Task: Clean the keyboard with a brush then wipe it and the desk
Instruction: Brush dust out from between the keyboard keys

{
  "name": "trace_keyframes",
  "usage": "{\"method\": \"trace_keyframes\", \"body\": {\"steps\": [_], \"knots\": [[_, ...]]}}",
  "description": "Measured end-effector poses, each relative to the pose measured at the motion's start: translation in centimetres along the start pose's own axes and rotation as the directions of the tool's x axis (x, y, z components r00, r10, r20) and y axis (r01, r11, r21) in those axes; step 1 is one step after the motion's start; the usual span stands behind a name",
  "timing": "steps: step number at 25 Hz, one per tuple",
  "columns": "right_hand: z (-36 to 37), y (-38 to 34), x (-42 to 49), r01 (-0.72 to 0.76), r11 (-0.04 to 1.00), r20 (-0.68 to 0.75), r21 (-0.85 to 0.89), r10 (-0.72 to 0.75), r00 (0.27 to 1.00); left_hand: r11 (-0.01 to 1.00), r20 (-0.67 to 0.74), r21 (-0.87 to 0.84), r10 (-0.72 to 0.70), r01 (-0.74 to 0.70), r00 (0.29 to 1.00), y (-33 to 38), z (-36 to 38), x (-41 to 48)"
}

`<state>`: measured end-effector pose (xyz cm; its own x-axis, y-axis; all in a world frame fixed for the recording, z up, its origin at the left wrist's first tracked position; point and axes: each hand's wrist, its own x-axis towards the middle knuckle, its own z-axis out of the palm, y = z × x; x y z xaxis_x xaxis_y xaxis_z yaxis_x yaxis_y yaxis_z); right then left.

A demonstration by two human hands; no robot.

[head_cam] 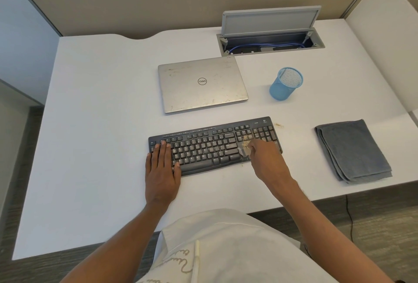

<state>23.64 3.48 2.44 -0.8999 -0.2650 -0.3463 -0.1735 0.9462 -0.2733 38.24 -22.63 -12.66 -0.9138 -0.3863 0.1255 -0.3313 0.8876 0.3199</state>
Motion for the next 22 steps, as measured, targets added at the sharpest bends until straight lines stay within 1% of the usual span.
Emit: {"method": "trace_keyframes", "body": {"steps": [3,5,9,11,16,18,22], "knots": [[0.2,0.3,-0.7,-0.002,0.999,0.030,-0.037,0.004,1.000,1.000,-0.004,-0.005,-0.002,0.002,1.000,0.0,0.0,0.0],[-0.2,0.1,-0.7,0.003,0.999,0.026,-0.041,-0.002,1.000,1.000,0.001,-0.006,0.000,0.000,1.000,0.0,0.0,0.0],[-0.8,-0.6,-0.6,-0.007,0.999,-0.068,0.043,0.010,0.998,1.000,-0.002,-0.007,0.000,0.000,1.000,0.0,0.1,-0.1],[-0.4,-0.6,-0.6,-0.009,0.999,-0.083,0.047,0.013,0.996,1.000,-0.003,-0.011,0.002,-0.002,1.000,0.0,0.1,-0.1],[1.2,-0.2,-1.8,-0.035,0.999,-0.012,0.025,0.035,0.999,1.000,0.005,-0.008,-0.002,0.002,1.000,0.0,0.0,-0.1],[1.2,0.0,-2.4,-0.039,0.999,-0.007,0.028,0.040,0.999,1.000,0.005,-0.012,-0.001,0.002,1.000,0.1,0.0,0.0],[0.6,0.5,-2.7,-0.022,0.998,-0.091,0.061,0.027,0.995,1.000,0.004,-0.013,0.001,-0.001,1.000,0.0,0.0,0.0]]}}
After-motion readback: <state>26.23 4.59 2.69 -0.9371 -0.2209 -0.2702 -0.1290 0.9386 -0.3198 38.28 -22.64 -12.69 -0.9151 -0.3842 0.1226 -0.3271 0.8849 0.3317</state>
